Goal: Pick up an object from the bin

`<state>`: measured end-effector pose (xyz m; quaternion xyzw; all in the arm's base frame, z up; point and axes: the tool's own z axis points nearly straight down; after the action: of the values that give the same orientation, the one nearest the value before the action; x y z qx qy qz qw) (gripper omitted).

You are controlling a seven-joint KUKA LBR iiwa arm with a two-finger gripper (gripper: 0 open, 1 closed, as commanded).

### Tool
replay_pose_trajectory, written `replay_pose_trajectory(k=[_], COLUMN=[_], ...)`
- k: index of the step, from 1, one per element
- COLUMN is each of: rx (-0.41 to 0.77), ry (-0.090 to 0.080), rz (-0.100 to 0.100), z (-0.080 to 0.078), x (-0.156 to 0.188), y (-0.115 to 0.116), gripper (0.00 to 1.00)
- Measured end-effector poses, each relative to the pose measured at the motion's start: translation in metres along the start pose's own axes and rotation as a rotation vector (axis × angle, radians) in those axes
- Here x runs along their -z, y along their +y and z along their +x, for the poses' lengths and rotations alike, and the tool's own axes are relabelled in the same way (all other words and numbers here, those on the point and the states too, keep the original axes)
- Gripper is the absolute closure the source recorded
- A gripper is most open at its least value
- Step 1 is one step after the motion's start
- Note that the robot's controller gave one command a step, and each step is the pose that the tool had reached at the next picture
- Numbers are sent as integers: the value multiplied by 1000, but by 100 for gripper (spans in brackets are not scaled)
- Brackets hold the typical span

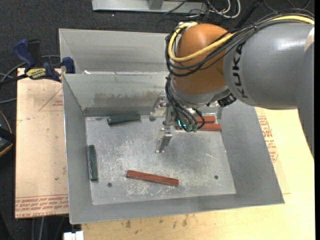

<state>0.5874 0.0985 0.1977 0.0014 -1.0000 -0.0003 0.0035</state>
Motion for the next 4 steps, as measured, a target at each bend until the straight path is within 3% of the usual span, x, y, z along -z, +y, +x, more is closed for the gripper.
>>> replay_pose_trajectory(k=[1,2,3,4], rx=[-2,-26,24,24], ry=[-8,-16,-13,-13], rz=[-1,-2,-4,-4], z=[-2,11,81,81], x=[5,-37,-122,-122], y=[0,-5,24,24], gripper=[0,0,100,100])
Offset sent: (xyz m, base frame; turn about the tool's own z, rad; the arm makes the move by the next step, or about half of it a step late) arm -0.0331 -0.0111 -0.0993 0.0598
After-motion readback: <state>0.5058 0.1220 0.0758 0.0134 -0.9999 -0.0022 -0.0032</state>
